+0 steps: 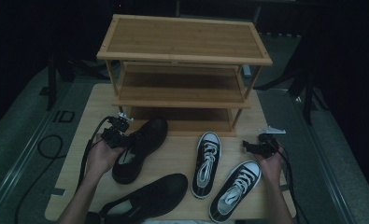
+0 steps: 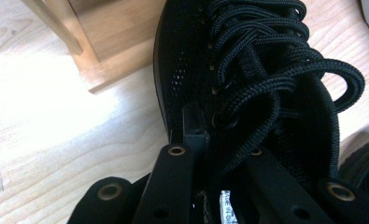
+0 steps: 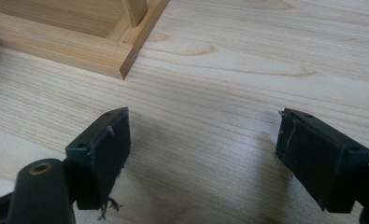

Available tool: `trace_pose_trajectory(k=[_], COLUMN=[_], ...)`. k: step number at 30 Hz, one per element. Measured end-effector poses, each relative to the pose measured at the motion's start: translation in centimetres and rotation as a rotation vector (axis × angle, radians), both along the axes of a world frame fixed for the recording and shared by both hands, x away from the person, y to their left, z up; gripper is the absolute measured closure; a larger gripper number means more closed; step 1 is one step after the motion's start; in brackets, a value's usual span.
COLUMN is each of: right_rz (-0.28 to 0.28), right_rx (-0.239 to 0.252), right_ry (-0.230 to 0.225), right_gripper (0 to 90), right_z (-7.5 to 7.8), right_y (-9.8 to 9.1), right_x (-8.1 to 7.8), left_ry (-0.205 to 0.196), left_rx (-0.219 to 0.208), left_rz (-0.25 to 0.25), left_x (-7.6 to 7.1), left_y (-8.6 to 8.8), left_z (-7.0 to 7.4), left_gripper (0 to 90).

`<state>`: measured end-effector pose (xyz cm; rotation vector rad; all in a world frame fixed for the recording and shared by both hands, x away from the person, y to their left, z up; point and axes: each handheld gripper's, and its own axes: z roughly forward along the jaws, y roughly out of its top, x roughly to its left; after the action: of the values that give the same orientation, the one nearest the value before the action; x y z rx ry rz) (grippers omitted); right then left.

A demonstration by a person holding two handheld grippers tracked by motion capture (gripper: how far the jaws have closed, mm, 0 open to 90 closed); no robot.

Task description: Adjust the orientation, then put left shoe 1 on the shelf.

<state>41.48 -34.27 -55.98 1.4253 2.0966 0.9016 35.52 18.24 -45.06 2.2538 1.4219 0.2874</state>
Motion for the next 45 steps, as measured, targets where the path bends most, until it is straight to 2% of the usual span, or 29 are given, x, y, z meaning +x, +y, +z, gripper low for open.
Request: trace_pose_trajectory(k=[9, 17, 24, 28, 33, 37, 42, 45], right_rz=[0.0, 0.001, 0.001, 0.001, 0.0, 0.0, 0.0, 0.0], right_rx=[0.0, 0.0, -0.001, -0.001, -0.001, 0.0, 0.0, 0.0], right_ry=[0.0, -0.001, -0.001, -0.001, -0.001, -0.001, -0.001, -0.001], right_gripper=[17.5, 17.6, 17.6, 17.6, 17.6, 17.6, 17.6, 17.6], right_z=[0.0, 0.0, 0.0, 0.0, 0.0, 0.0, 0.0, 0.0], right_y=[0.0, 0.0, 0.0, 0.0, 0.0, 0.0, 0.0, 0.0], right_x=[0.0, 0.0, 0.0, 0.0, 0.0, 0.0, 0.0, 0.0], left_ry=[-0.016, -0.027, -0.06, -0.062, -0.076, -0.079, -0.085, -0.092], left_rx=[0.007, 0.007, 0.019, 0.011, 0.021, 0.035, 0.027, 0.037], left_rz=[0.018, 0.063, 0.103, 0.105, 0.113, 0.115, 0.123, 0.13], left_x=[0.9, 1.7, 2.3, 2.6, 3.2, 3.7, 4.2, 4.3], left_y=[-1.0, -1.7, -2.5, -2.7, -2.8, -3.0, -3.2, -3.4], left_z=[0.1, -0.2, -0.1, -0.1, 0.0, -0.2, -0.7, -1.0], left_gripper=[88.5, 88.5, 88.5, 88.5, 88.4, 88.4, 88.4, 88.3])
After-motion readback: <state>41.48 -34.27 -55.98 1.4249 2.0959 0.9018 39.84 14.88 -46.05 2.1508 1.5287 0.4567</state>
